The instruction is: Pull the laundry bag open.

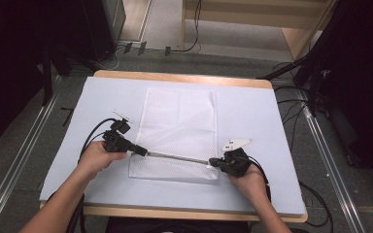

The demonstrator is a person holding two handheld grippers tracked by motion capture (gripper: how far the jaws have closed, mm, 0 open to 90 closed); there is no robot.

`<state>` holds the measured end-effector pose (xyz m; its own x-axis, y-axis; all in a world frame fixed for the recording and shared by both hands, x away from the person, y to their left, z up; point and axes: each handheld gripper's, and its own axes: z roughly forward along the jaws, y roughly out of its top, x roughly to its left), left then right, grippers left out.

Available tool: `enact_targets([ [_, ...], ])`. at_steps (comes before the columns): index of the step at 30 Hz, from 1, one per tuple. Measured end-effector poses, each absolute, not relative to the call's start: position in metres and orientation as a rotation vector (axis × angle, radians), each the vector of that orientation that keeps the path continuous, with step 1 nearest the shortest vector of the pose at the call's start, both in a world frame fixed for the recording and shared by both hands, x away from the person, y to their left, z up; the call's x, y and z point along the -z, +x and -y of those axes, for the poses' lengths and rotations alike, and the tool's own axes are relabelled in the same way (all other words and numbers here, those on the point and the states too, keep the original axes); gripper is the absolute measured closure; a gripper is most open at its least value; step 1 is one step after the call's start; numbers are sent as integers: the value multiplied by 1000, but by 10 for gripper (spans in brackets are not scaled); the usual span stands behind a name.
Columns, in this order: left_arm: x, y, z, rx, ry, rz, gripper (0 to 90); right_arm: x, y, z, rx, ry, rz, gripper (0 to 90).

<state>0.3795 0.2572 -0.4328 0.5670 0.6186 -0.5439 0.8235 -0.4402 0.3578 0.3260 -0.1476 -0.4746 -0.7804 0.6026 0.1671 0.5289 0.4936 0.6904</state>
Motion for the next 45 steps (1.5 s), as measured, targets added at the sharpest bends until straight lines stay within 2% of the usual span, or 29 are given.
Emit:
enact_targets([
  [10, 438, 370, -305, 430, 2146, -1251, 882, 474, 328, 148, -1157, 994, -2646, 900],
  [24, 438, 362, -305, 425, 2129, -1222, 876, 473, 332, 149, -1167, 1024, -2676, 900],
  [27, 439, 361, -305, 392, 2120, -1201, 867, 472, 332, 148, -1166, 1014, -2685, 895],
  [40, 429, 357, -308, 161, 2088, -1114, 583, 460, 335, 157, -1259, 1056, -2601, 731],
  [45, 428, 357, -313, 85, 2101, -1143, 534, 457, 340, 167, -1280, 1094, -2548, 626],
])
